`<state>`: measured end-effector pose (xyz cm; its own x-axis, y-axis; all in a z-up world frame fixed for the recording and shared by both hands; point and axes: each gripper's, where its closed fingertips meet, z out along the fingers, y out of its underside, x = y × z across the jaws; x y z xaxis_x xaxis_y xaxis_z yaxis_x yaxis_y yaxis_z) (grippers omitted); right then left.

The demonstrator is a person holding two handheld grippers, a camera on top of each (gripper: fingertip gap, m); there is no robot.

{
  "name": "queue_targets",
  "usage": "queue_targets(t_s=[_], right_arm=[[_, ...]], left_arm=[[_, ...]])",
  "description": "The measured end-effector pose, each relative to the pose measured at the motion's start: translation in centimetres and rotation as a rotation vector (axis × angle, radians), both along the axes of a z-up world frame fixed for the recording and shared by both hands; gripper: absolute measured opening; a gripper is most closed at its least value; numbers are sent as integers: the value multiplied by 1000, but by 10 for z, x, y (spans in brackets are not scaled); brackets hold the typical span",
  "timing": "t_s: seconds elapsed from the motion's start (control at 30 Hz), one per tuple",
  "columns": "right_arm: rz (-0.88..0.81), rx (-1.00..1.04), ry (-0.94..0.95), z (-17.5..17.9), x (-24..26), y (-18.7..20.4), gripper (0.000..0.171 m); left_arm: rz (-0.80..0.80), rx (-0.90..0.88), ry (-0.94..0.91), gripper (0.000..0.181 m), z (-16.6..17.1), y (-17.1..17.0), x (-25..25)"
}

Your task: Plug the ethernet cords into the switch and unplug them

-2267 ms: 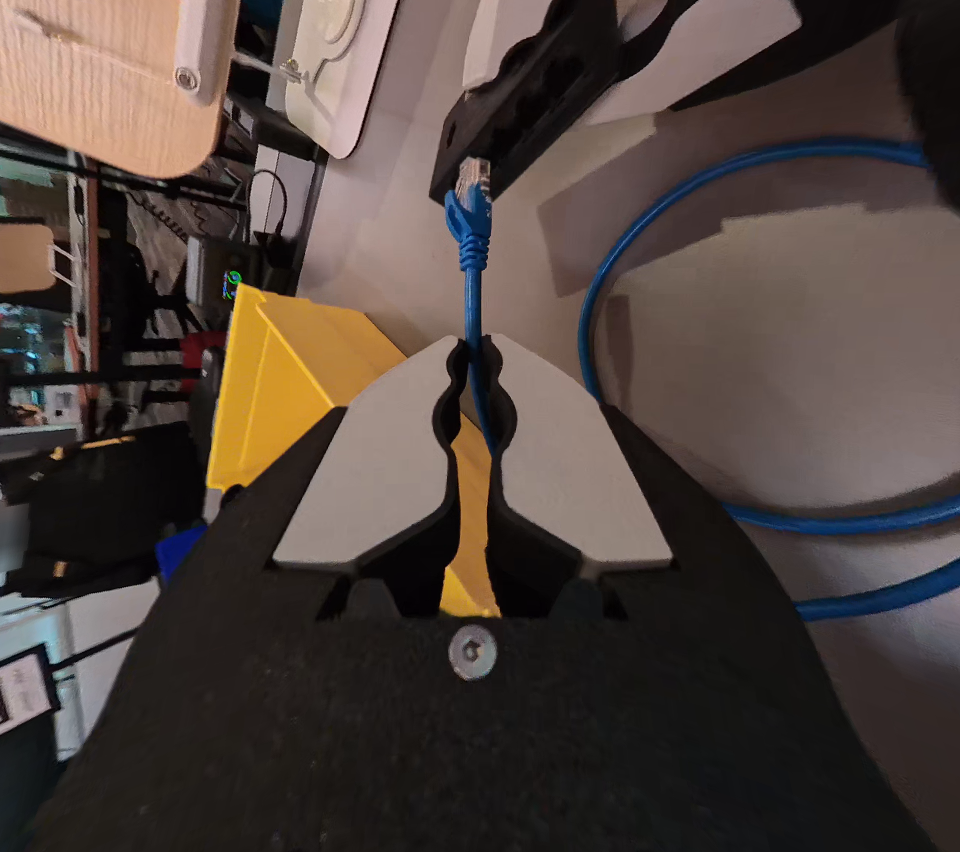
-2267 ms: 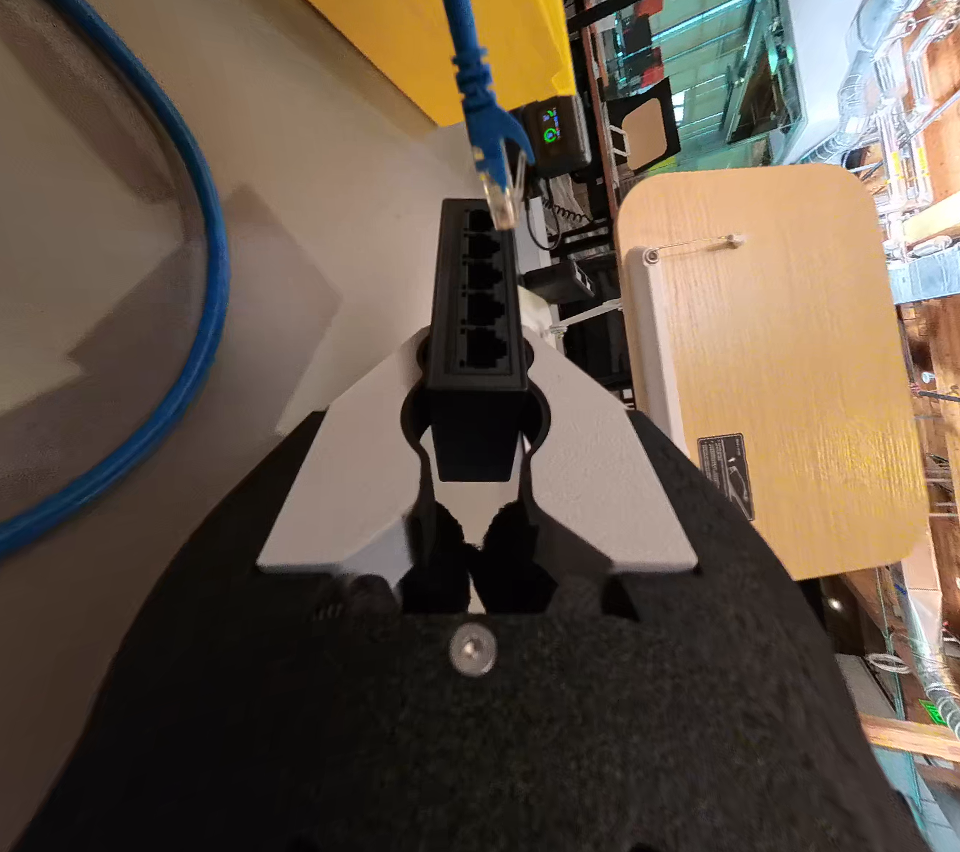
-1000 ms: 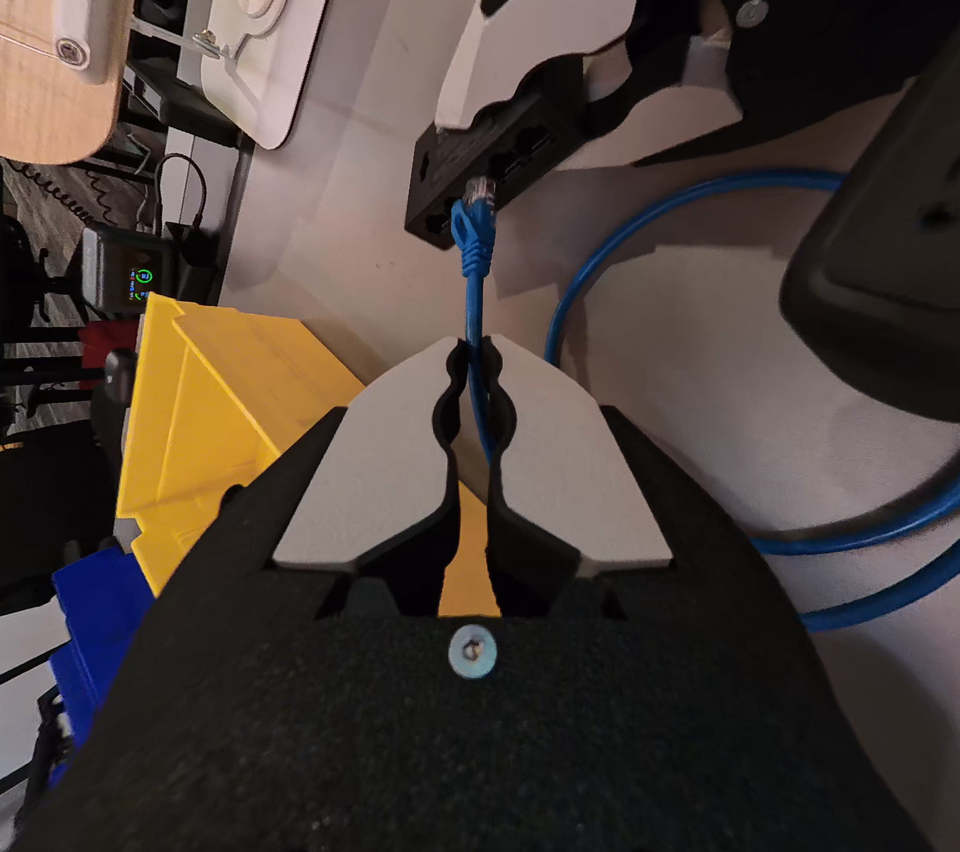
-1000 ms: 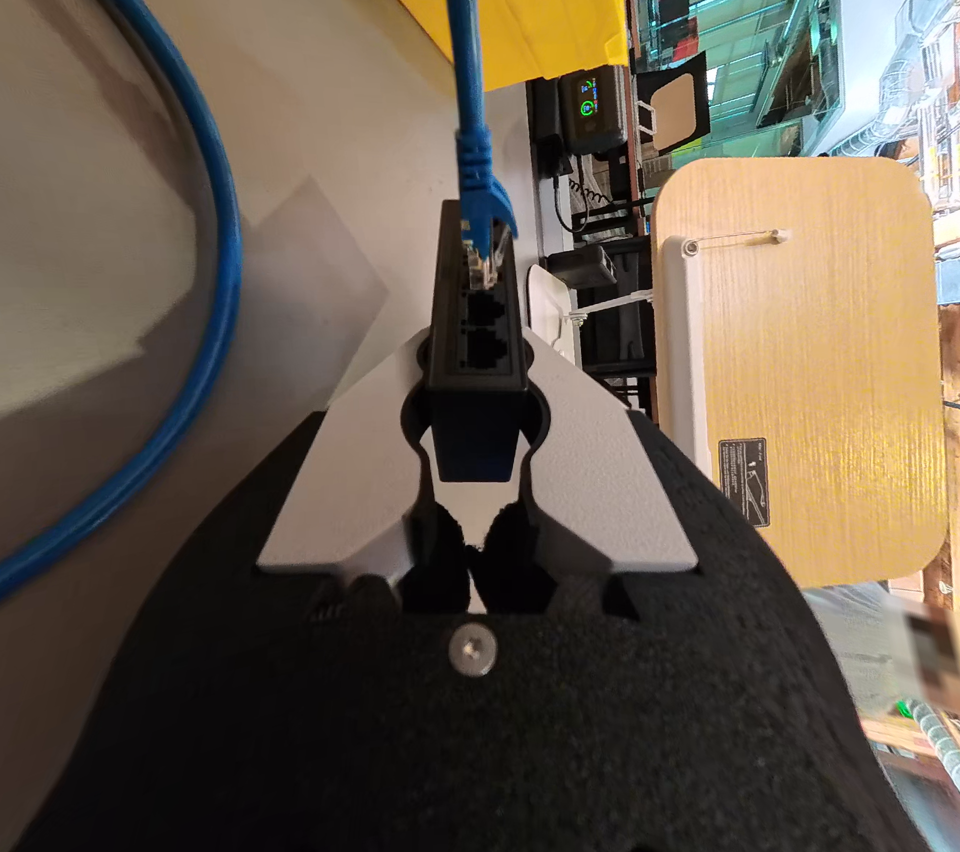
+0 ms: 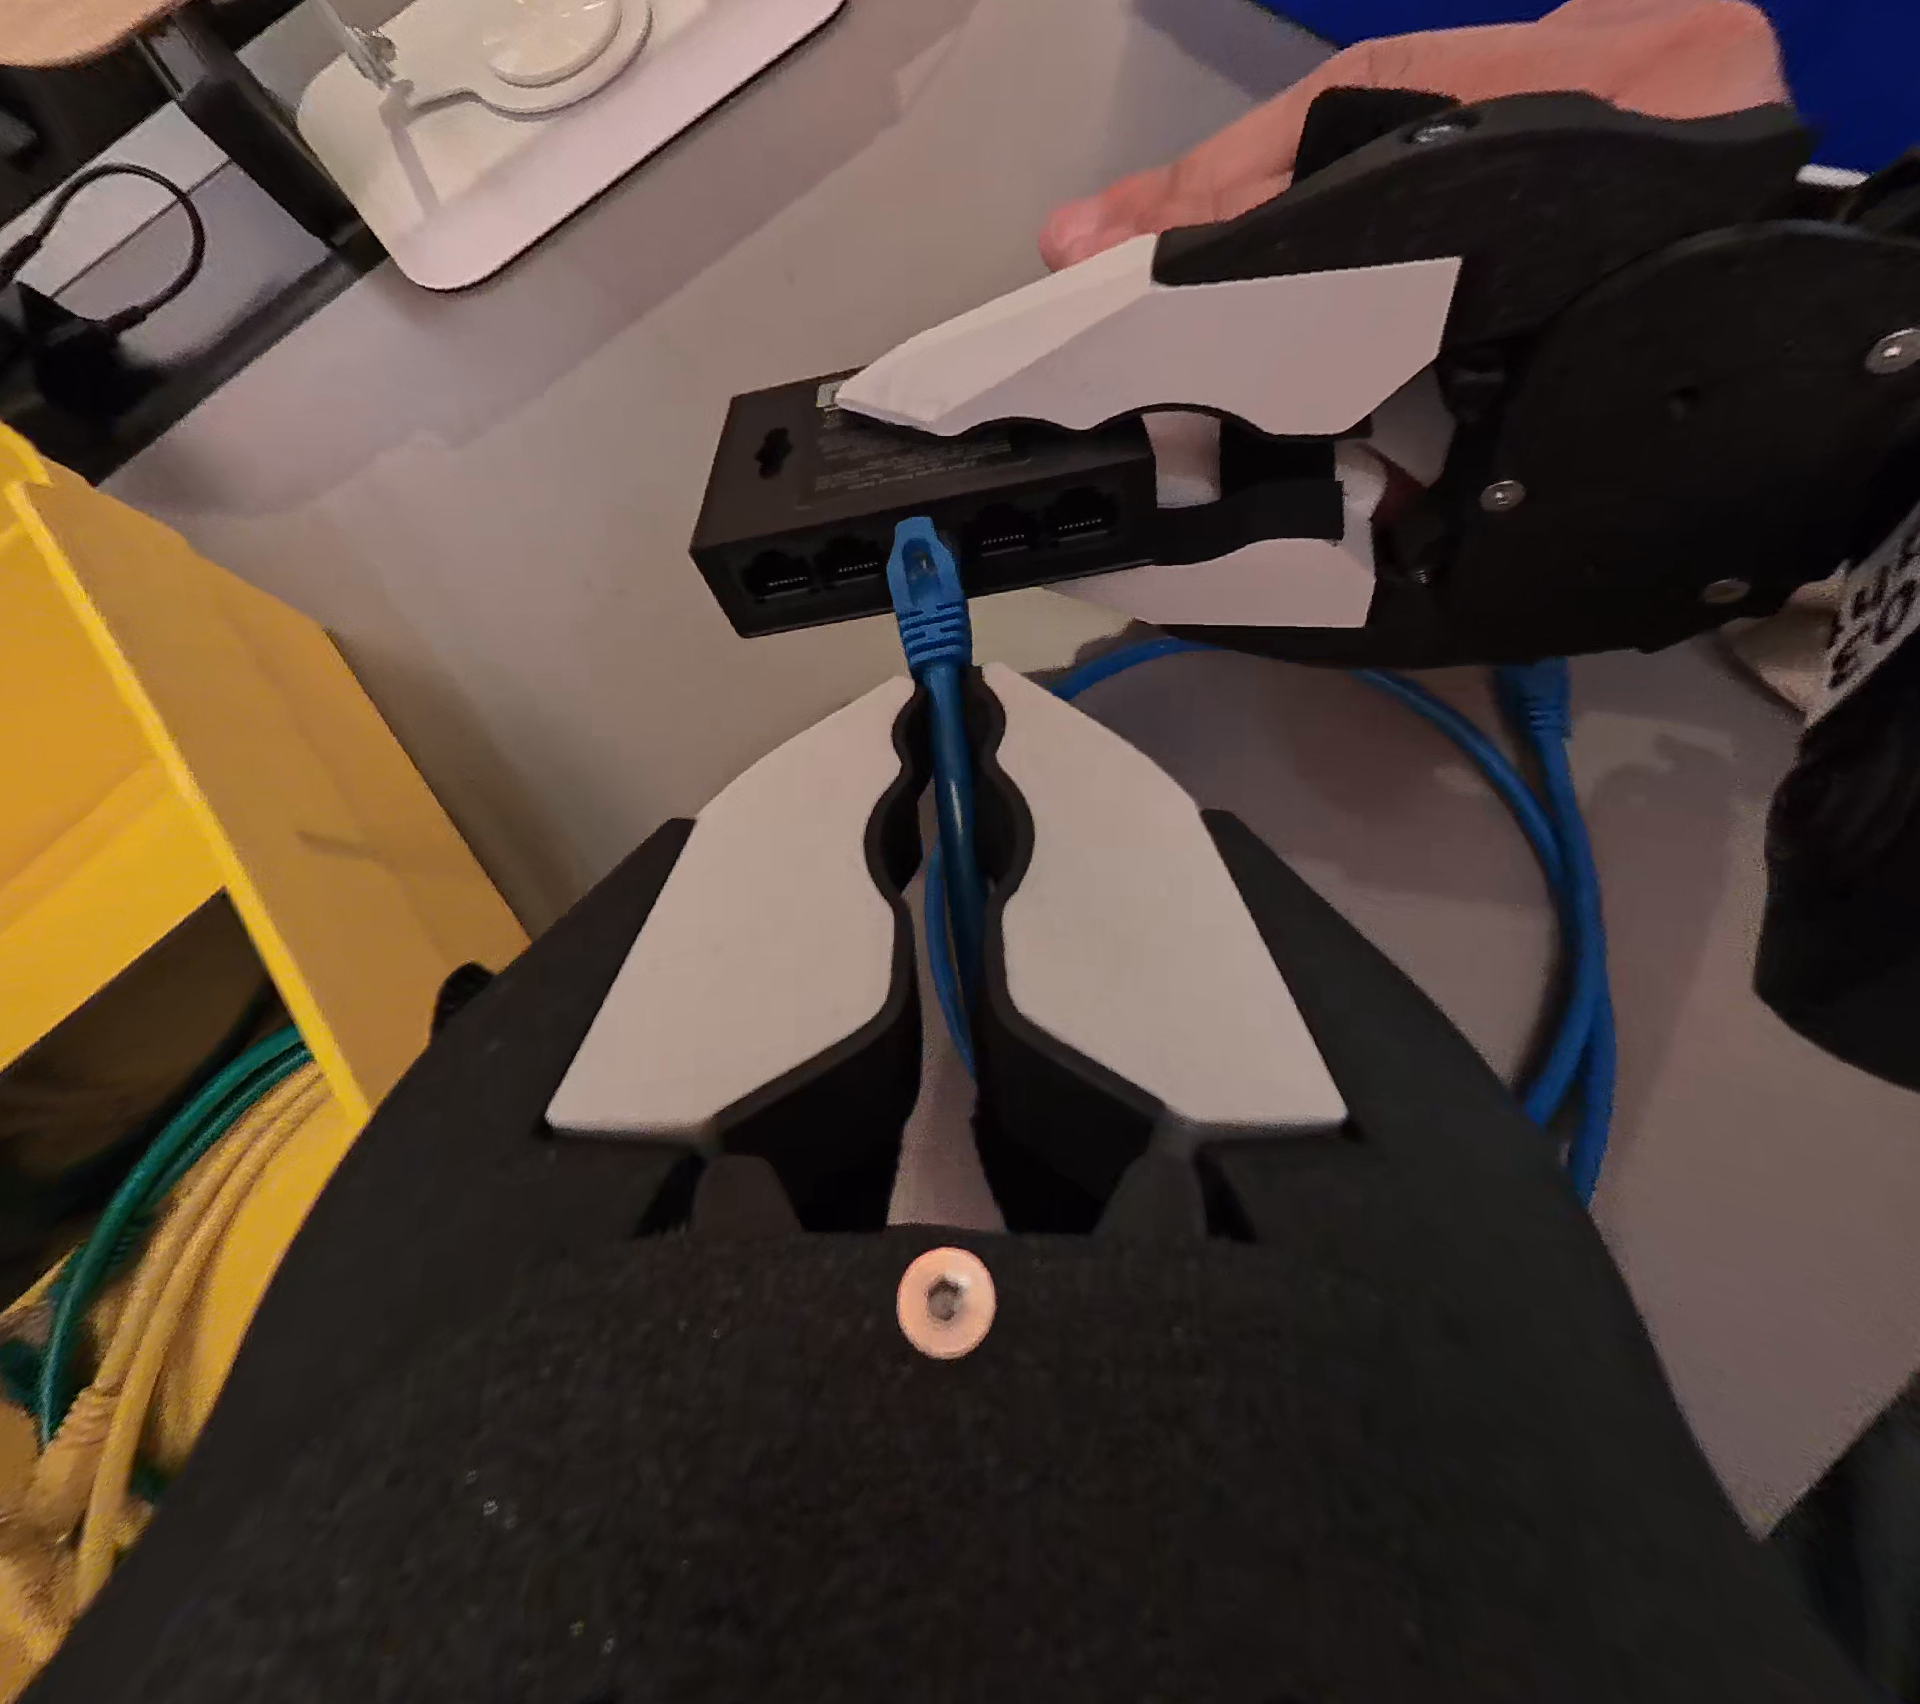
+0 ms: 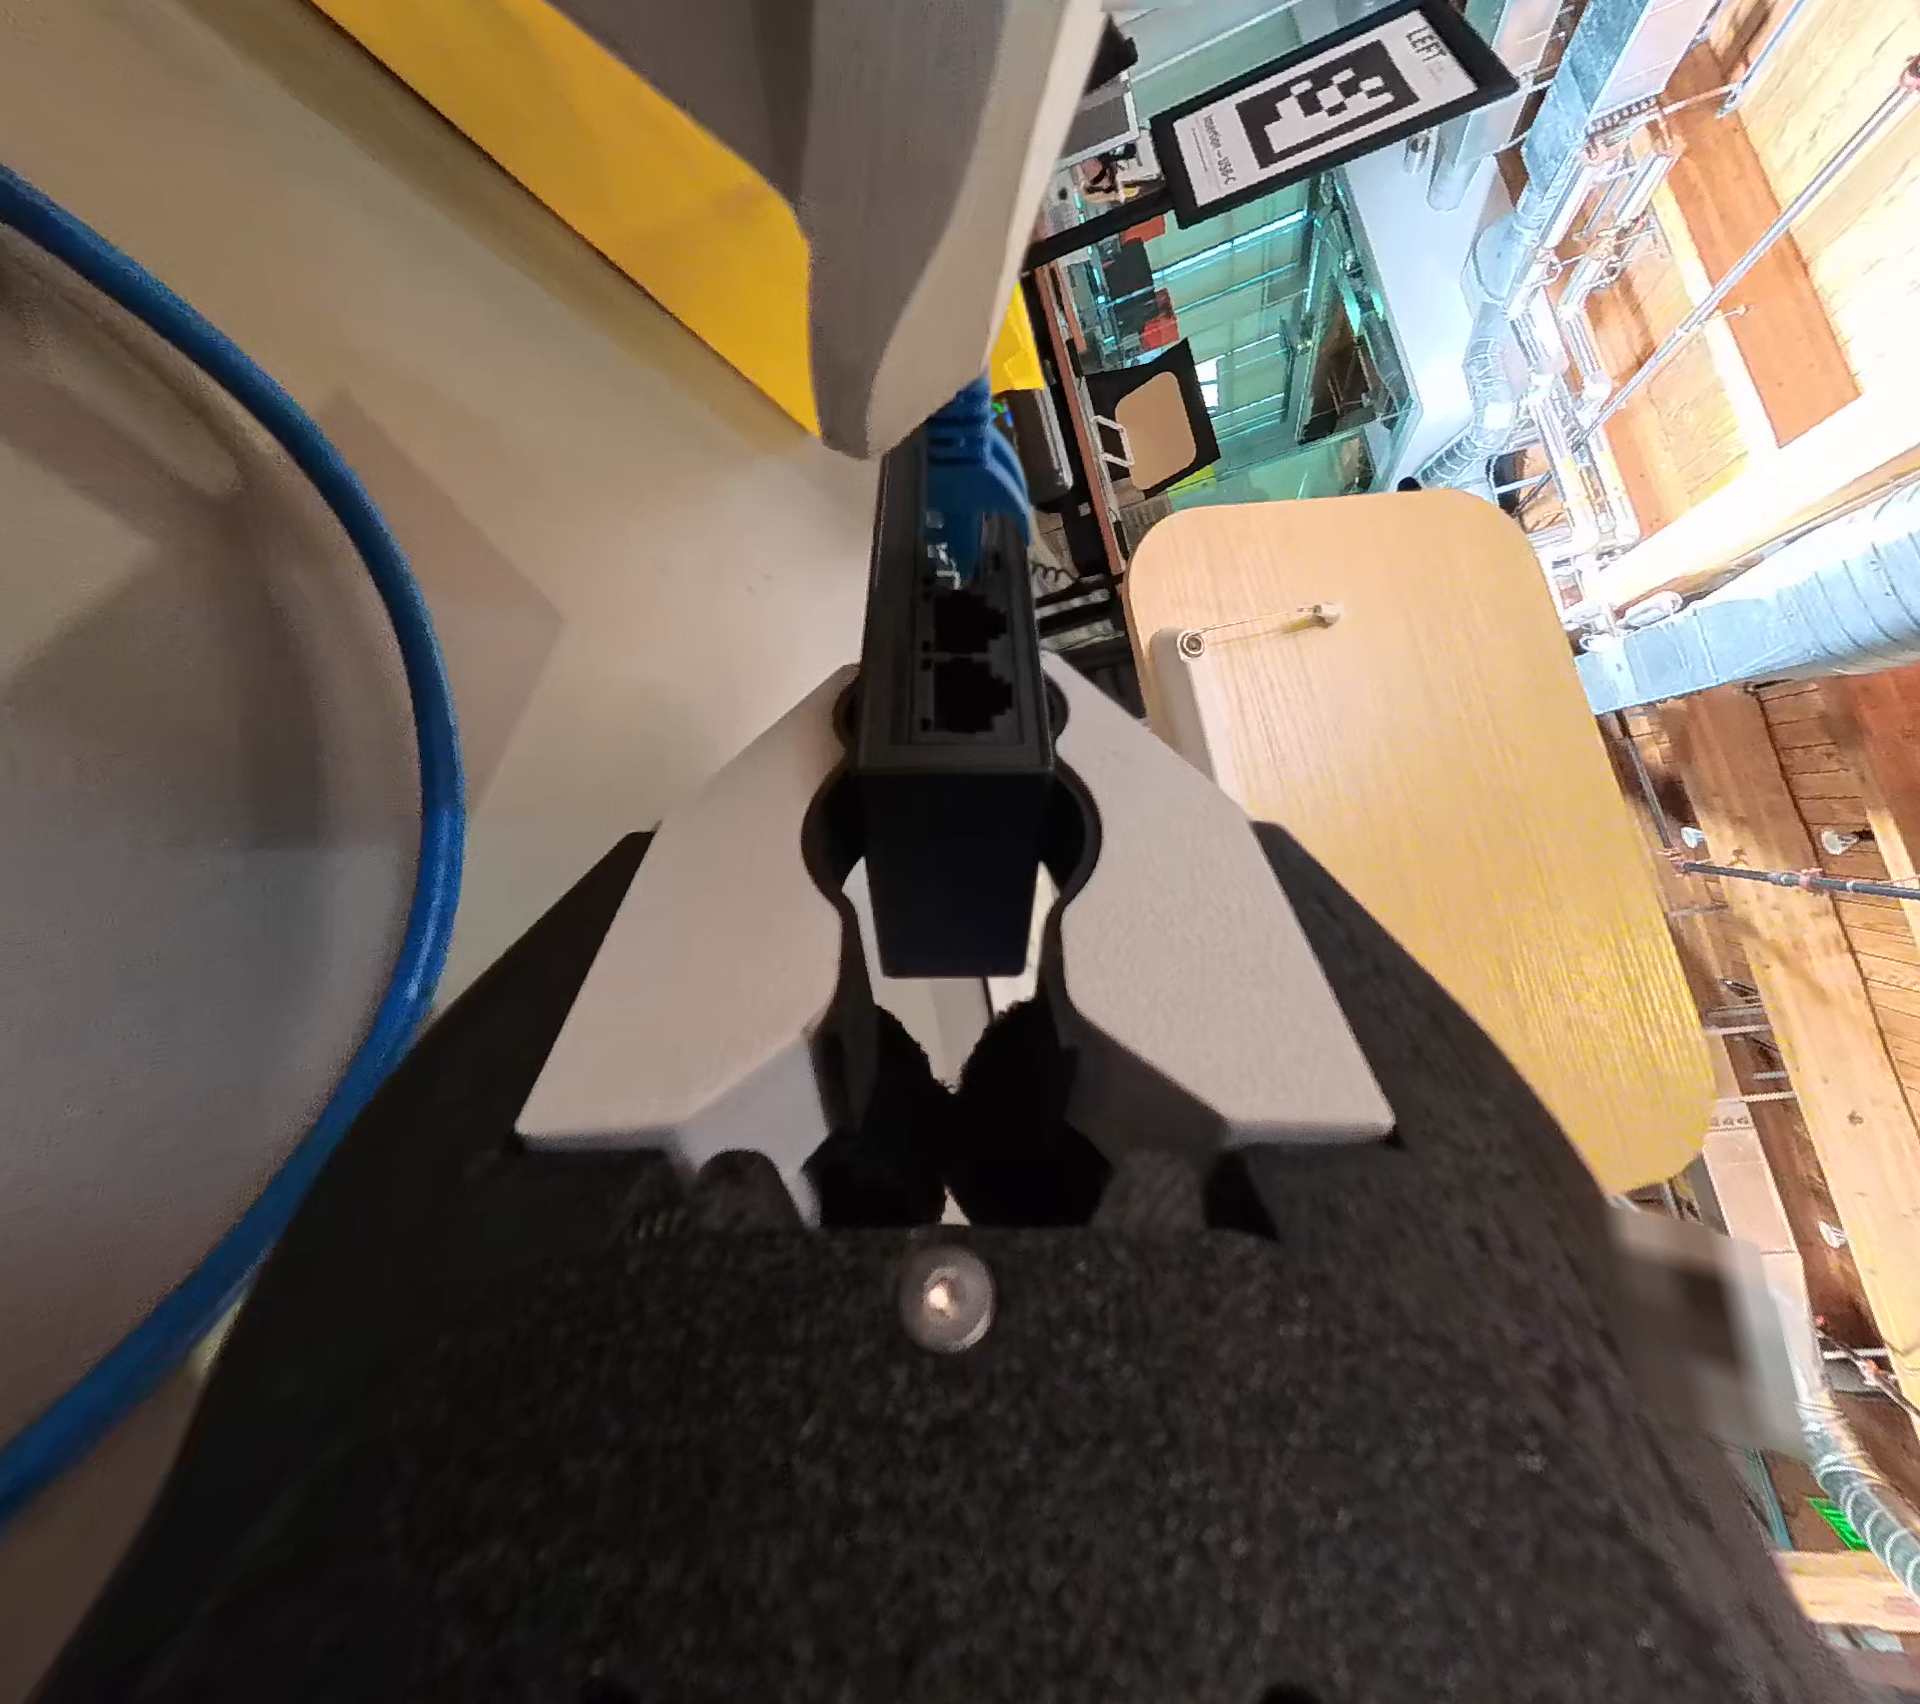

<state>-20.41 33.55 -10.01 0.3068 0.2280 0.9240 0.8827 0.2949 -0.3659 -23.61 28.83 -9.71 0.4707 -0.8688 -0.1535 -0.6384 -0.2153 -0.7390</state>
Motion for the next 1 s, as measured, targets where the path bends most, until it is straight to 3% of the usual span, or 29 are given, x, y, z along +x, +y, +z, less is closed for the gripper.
queue_targets(t_s=[0.17,0.3,0.5,1.0], right_arm=[[-12,-2,-11,-4,0,2,26],[56,25,80,9,1,-2,27],[-44,26,119,5,6,3,27],[-33,-34,86,-5,1,5,27]], left_arm=[[13,6,-26,5,-6,5,0],[-39,-94,-178,5,9,-6,7],[8,-61,-106,5,5,-8,9],[2,-67,-87,5,0,-10,14]])
